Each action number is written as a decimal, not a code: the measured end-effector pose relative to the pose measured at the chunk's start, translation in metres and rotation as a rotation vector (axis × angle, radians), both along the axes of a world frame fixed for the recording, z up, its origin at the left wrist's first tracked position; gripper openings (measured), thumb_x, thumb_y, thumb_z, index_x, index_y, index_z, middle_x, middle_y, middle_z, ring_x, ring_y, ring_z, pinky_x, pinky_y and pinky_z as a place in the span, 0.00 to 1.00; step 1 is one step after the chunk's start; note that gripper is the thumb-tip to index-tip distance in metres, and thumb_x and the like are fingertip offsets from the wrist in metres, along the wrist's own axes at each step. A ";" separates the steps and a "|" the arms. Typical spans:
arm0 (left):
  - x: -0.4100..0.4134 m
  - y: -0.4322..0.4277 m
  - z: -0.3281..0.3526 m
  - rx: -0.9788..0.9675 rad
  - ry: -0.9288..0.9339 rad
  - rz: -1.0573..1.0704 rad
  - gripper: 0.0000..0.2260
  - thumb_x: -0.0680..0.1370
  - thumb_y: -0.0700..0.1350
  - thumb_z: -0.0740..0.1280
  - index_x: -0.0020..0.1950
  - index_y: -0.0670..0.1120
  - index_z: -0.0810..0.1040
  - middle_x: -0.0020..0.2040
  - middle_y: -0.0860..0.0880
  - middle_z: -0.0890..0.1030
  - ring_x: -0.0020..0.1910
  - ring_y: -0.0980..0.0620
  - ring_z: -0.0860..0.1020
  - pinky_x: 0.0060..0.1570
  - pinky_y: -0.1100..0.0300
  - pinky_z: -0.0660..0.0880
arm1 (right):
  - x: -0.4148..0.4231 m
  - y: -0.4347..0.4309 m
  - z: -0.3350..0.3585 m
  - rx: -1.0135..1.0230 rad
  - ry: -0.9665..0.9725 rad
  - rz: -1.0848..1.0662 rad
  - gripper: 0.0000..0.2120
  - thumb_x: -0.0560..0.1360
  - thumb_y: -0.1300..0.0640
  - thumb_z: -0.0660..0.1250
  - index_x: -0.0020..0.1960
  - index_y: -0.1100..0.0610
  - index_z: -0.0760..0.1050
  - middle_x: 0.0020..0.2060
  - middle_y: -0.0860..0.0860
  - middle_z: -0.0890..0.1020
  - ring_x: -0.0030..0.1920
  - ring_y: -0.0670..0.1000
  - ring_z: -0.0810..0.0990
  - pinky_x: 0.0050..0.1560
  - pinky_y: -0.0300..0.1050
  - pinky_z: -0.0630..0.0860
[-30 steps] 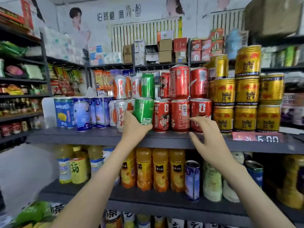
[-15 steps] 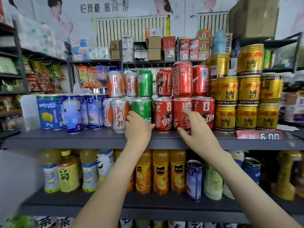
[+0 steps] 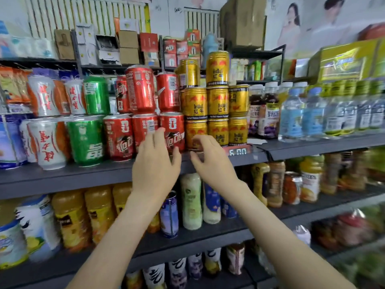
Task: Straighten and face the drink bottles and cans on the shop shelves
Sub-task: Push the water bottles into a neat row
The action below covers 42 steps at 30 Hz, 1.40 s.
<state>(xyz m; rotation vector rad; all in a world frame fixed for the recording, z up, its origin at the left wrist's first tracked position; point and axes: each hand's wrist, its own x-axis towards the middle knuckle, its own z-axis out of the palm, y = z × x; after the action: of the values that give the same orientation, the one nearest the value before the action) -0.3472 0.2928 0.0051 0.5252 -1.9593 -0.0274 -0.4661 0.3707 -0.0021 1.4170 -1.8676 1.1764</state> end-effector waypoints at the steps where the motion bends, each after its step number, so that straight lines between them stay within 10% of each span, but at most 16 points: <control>1: -0.014 0.013 -0.002 -0.002 -0.038 -0.049 0.19 0.77 0.45 0.65 0.65 0.40 0.69 0.57 0.42 0.75 0.56 0.42 0.74 0.48 0.54 0.72 | -0.011 0.015 0.000 0.000 -0.007 -0.019 0.16 0.77 0.60 0.63 0.64 0.59 0.70 0.58 0.53 0.74 0.60 0.52 0.73 0.54 0.40 0.69; 18: -0.253 0.244 -0.010 0.045 -0.316 -0.009 0.19 0.80 0.50 0.59 0.69 0.44 0.63 0.60 0.45 0.72 0.58 0.46 0.73 0.45 0.55 0.73 | -0.243 0.299 -0.009 0.061 -0.095 -0.274 0.17 0.77 0.59 0.63 0.65 0.60 0.68 0.58 0.54 0.74 0.61 0.53 0.71 0.56 0.40 0.67; 33: -0.397 0.197 0.025 0.405 -0.144 0.032 0.39 0.78 0.53 0.64 0.76 0.39 0.43 0.64 0.36 0.71 0.56 0.38 0.75 0.50 0.47 0.76 | -0.335 0.279 0.008 0.023 -0.098 -0.162 0.15 0.78 0.59 0.63 0.64 0.59 0.69 0.57 0.52 0.75 0.60 0.50 0.71 0.48 0.32 0.62; 42: -0.384 0.223 0.020 0.480 0.126 0.020 0.34 0.74 0.54 0.69 0.71 0.39 0.58 0.55 0.42 0.78 0.51 0.41 0.78 0.42 0.55 0.73 | -0.350 0.288 0.011 -0.147 -0.113 0.014 0.12 0.78 0.58 0.63 0.61 0.56 0.73 0.48 0.41 0.74 0.48 0.37 0.73 0.50 0.22 0.66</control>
<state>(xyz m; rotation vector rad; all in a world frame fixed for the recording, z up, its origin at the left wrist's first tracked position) -0.7312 0.5158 0.0252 0.8320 -1.8227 -0.5158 -0.8158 0.6588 0.0093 1.3094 -1.8073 1.3959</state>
